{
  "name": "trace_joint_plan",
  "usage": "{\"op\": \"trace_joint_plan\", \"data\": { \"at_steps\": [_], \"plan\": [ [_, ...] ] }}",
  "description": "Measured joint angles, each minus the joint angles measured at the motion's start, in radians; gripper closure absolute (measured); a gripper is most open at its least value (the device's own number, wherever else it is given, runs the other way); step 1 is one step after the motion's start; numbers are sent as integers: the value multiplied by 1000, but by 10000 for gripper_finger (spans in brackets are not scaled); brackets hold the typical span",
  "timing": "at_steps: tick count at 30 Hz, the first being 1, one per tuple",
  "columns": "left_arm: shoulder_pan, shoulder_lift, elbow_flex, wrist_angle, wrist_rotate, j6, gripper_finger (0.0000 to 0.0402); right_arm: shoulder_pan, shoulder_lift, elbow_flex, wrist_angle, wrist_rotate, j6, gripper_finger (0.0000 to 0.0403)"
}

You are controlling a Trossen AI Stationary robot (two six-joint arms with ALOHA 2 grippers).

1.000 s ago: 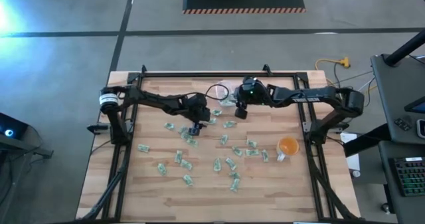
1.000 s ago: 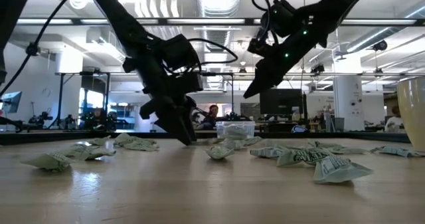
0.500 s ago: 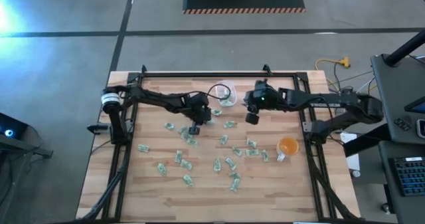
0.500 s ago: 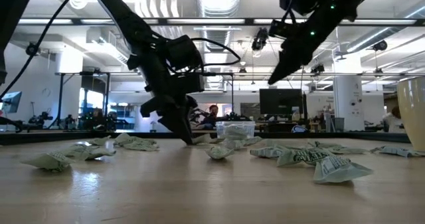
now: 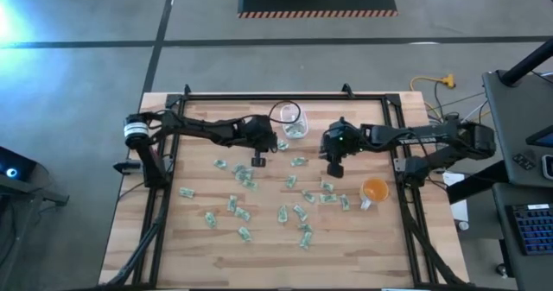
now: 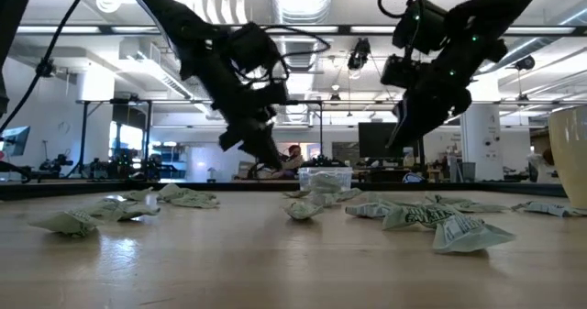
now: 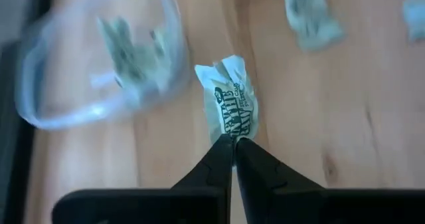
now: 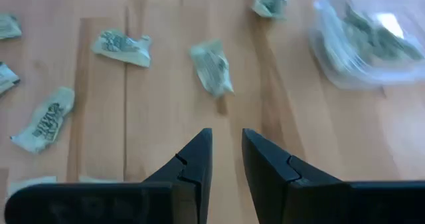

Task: Pick and place Stevia / Truvia into bins
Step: Put the green stevia packet into the transparent bin

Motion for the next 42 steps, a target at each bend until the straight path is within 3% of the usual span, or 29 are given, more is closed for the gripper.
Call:
{"op": "trace_joint_plan", "data": {
  "at_steps": [7, 18, 22, 33, 42],
  "plan": [
    [5, 19, 5, 310, 16, 84, 401, 1, 130, 53, 90, -10, -44, 330],
    [71, 111, 98, 316, 8, 97, 399, 6, 333, 168, 93, -83, -92, 330],
    [92, 118, 107, 305, 8, 97, 364, 11, 364, 197, 95, -90, -96, 330],
    [96, 97, 106, 218, 7, 70, 214, 13, 415, 200, 95, -75, -98, 330],
    [84, 5, 103, 11, 6, -24, 189, 13, 432, 203, 77, -40, -100, 331]
  ]
}}
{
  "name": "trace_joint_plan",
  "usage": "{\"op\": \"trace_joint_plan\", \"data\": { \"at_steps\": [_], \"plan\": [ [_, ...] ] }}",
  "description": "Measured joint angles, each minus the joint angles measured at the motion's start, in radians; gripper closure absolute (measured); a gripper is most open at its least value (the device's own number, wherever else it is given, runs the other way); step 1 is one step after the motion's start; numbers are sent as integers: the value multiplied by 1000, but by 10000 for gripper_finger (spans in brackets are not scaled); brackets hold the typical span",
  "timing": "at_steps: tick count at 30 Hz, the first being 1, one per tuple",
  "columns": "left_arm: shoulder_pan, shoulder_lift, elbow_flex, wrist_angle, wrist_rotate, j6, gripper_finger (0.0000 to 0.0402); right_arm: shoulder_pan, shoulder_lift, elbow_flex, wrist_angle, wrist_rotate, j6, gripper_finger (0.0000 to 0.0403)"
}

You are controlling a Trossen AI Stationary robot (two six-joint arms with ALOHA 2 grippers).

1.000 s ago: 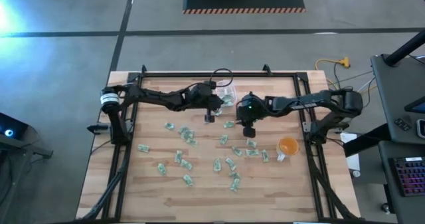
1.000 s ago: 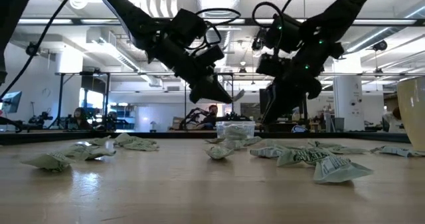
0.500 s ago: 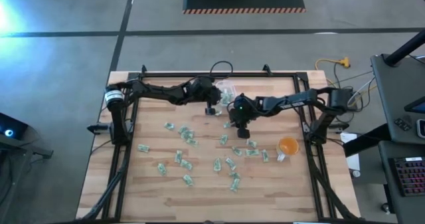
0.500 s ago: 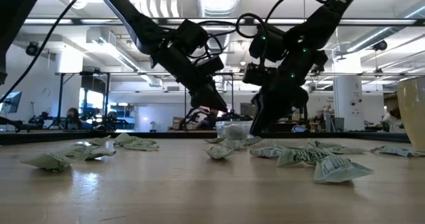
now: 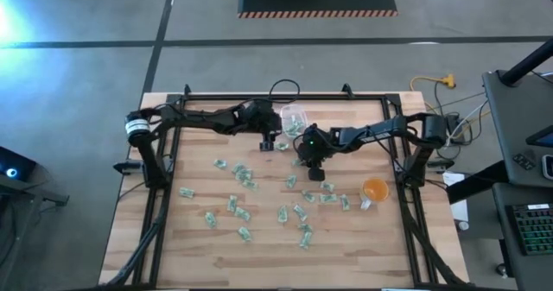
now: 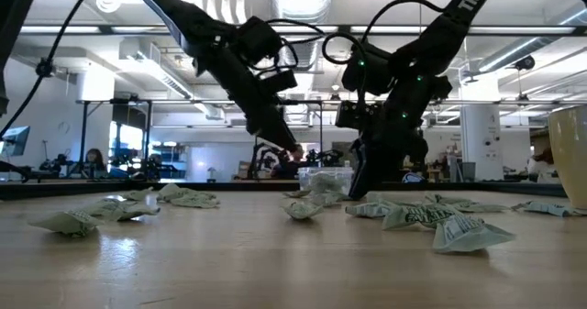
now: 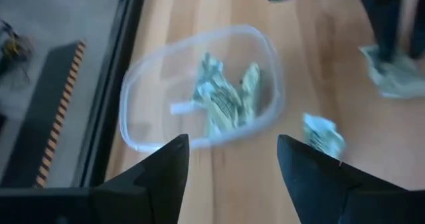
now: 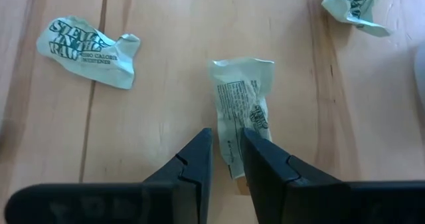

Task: Pick and place Stevia / Truvia into bins
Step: Put the green stevia packet into the transparent bin

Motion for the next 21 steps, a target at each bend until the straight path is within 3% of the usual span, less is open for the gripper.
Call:
{"op": "trace_joint_plan", "data": {
  "at_steps": [10, 21],
  "plan": [
    [-52, -143, -47, -209, 0, -112, 189, 22, -16, 0, -53, 47, -14, 392],
    [-53, -124, -166, -140, 33, -94, 189, 96, -162, -7, -96, 80, -20, 395]
  ]
}}
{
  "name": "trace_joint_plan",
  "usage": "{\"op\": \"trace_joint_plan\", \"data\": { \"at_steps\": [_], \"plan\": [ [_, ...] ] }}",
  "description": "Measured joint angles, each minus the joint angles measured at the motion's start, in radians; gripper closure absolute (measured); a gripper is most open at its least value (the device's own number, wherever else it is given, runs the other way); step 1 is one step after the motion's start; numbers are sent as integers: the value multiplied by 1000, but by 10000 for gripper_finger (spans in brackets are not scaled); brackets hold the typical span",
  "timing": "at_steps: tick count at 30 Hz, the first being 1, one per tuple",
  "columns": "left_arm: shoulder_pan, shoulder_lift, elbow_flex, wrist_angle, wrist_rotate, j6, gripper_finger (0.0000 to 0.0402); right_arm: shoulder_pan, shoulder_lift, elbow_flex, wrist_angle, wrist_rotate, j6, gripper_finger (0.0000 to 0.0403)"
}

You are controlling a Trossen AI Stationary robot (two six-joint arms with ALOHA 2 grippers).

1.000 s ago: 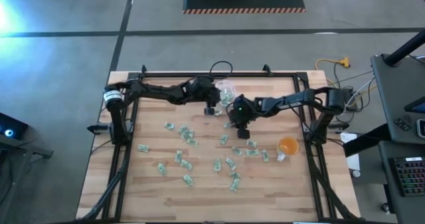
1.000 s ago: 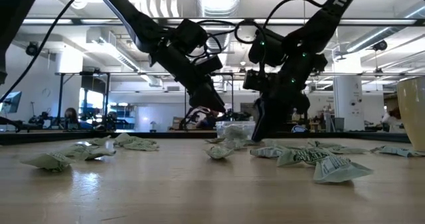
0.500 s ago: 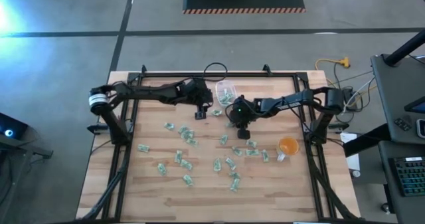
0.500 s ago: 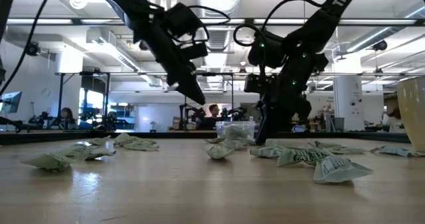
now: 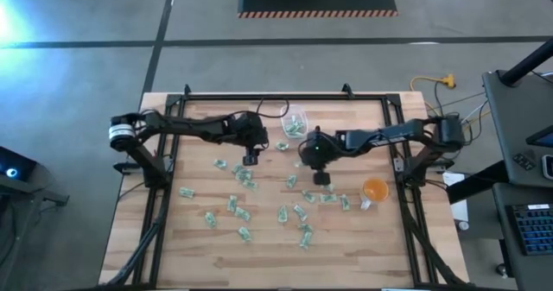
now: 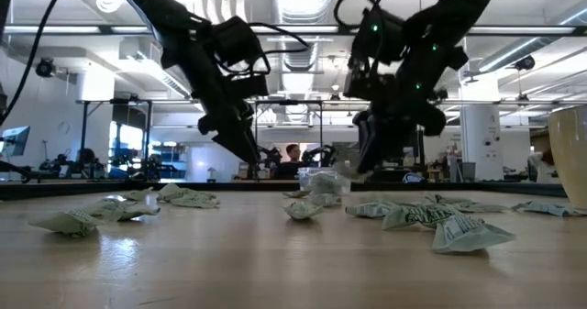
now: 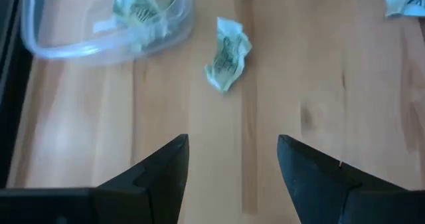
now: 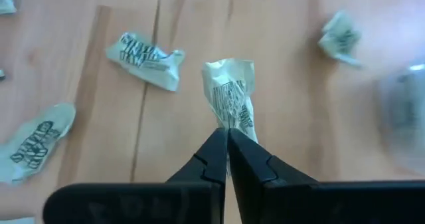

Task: Pick and place Stevia / Truvia into bins
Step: Put the green stevia packet into the transparent bin

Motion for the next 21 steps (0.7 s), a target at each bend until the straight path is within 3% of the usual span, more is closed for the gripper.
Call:
{"op": "trace_joint_plan", "data": {
  "at_steps": [5, 10, 16, 21],
  "plan": [
    [0, 1, -12, 92, 75, 10, 189, 30, -68, -2, 20, 174, -25, 395],
    [0, 3, -15, 148, 112, 5, 189, 24, -57, -5, 150, 314, -94, 395],
    [-2, 88, -16, 218, 157, 28, 189, -45, 8, -1, 304, 329, -192, 395],
    [-1, 168, -4, 235, 162, 60, 189, -126, 53, -1, 370, 330, -169, 394]
  ]
}}
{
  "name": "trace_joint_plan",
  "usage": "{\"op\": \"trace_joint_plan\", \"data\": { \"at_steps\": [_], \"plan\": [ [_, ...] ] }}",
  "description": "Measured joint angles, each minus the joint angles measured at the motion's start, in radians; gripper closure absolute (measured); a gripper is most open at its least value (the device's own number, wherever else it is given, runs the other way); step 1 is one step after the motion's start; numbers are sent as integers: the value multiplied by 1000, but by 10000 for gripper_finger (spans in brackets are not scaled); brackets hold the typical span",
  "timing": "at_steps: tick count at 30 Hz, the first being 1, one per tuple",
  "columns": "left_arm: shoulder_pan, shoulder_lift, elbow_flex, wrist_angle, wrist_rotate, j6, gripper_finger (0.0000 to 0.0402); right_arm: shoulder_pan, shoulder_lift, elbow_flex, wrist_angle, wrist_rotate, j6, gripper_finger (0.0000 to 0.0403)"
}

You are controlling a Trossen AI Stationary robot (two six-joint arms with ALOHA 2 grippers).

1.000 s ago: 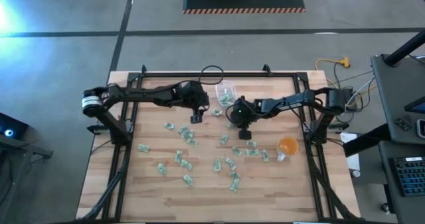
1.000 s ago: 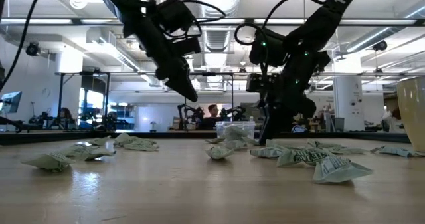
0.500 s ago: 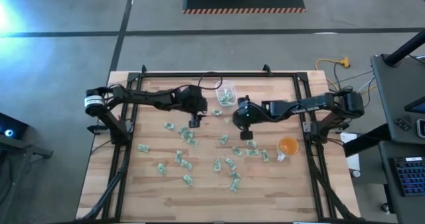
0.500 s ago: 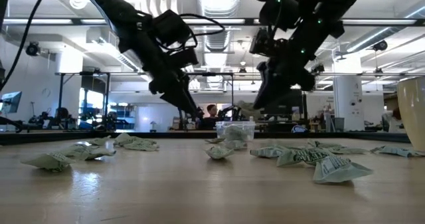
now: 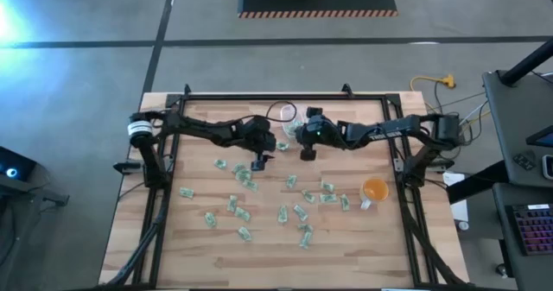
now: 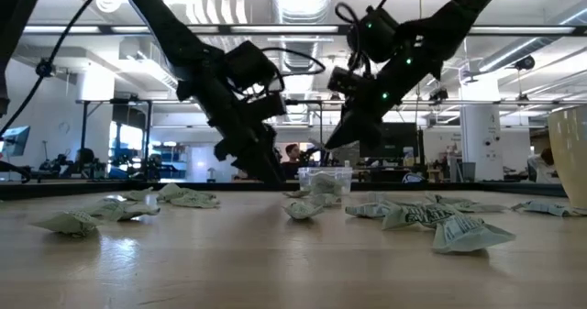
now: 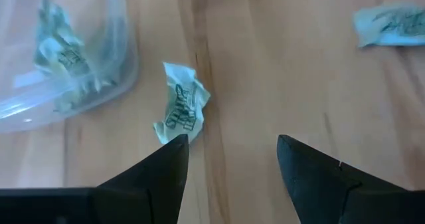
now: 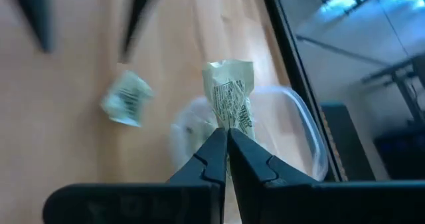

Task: Pick and place Stevia / Truvia into bins
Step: Put the green stevia packet into the transparent bin

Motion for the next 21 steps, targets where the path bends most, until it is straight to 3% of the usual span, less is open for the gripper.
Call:
{"op": "trace_joint_plan", "data": {
  "at_steps": [5, 15, 21],
  "plan": [
    [5, 23, 21, -4, 3, 5, 189, -49, 8, 3, -1, -30, 39, 378],
    [6, 23, 25, 5, 15, 21, 189, -50, -27, 3, -38, -56, 90, 273],
    [7, 29, 23, 34, 16, 25, 189, -13, -105, 5, -87, -56, 93, 255]
  ]
}}
